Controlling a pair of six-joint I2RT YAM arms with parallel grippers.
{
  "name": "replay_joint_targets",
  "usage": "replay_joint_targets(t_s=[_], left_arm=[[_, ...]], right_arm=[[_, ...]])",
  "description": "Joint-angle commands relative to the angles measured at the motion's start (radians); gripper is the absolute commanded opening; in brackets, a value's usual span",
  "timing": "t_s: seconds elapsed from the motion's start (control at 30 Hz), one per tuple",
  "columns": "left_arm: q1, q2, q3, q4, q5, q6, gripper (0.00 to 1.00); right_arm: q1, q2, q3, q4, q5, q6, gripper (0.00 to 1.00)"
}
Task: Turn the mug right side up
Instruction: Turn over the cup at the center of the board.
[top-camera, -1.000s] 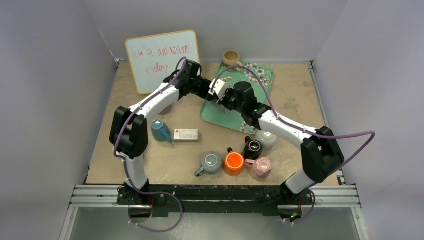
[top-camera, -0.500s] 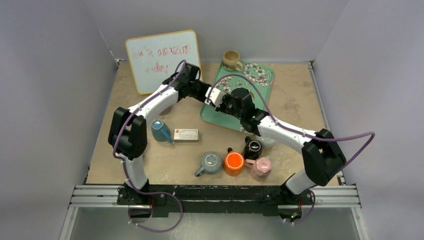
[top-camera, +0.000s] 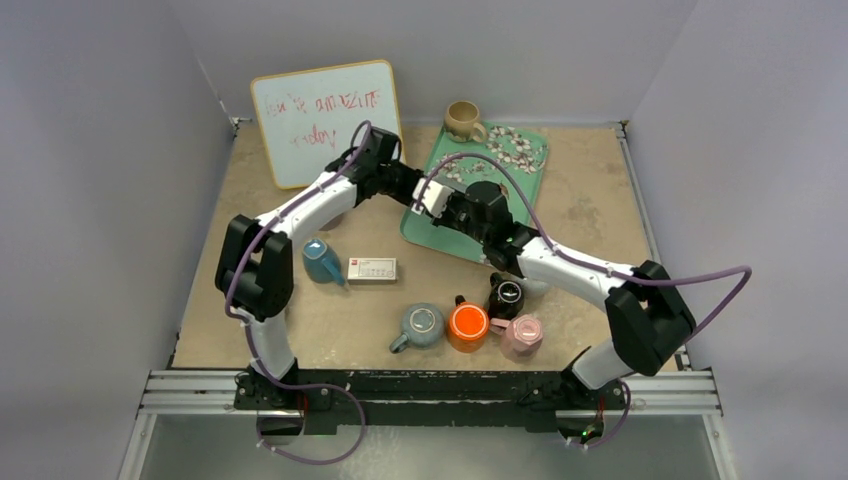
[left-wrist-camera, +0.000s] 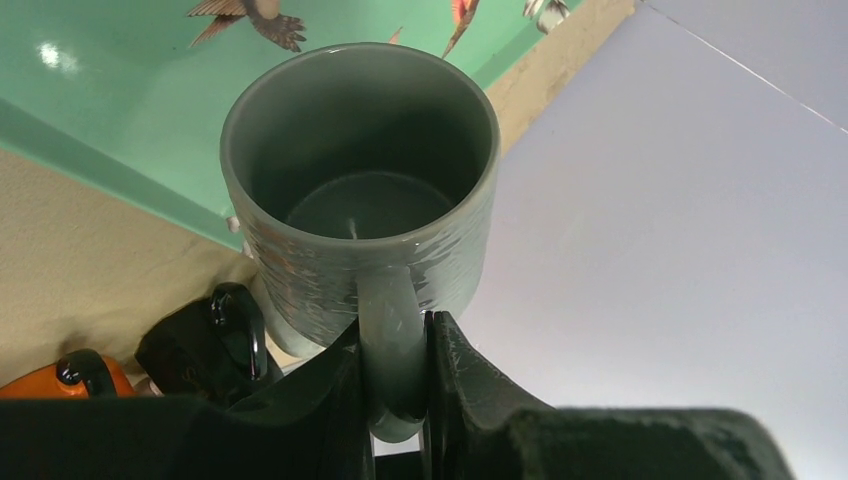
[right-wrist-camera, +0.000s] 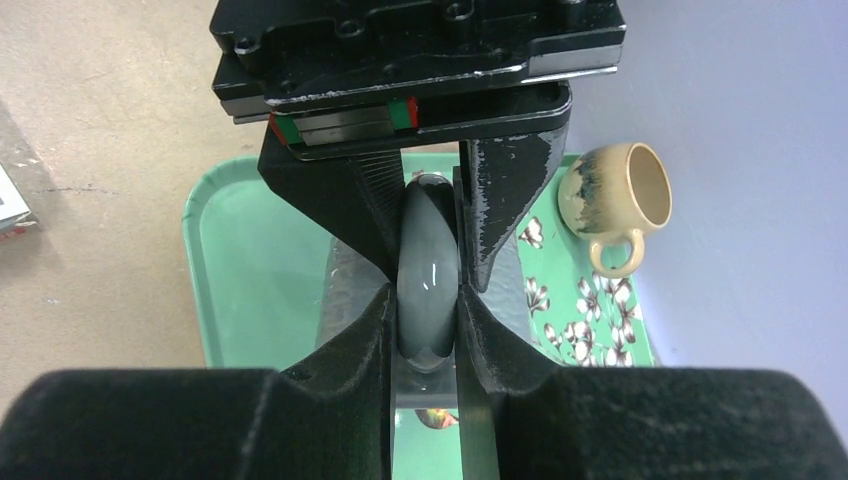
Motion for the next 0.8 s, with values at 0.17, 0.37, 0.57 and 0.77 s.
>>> replay_joint_targets(t_s=[0.17,0.37,0.57,0.77], left_arm=[[0.008,-0.047,-0.103,0.321,0.013,-0.028,0.00],[0.007,-0.053,-0.104,0.339,0.004,-0.016,0.00],[0.006,-0.055,-0.112,0.440,-0.010,0.082,0.00],[0.004,-0.068,-0.150,0.610,-0.031,0.253,0.00]], right_arm=[[0.016,-0.073,-0.066,0.194,0.025,-0.029,0.37],[0.015,-0.090,-0.099,0.182,0.020,-0.043,0.48],[0.015,-0.192,-0.101,0.129,-0.030,0.066,0.59],[0.012,-0.302,-0.061,0.074,0.084,0.298,0.75]])
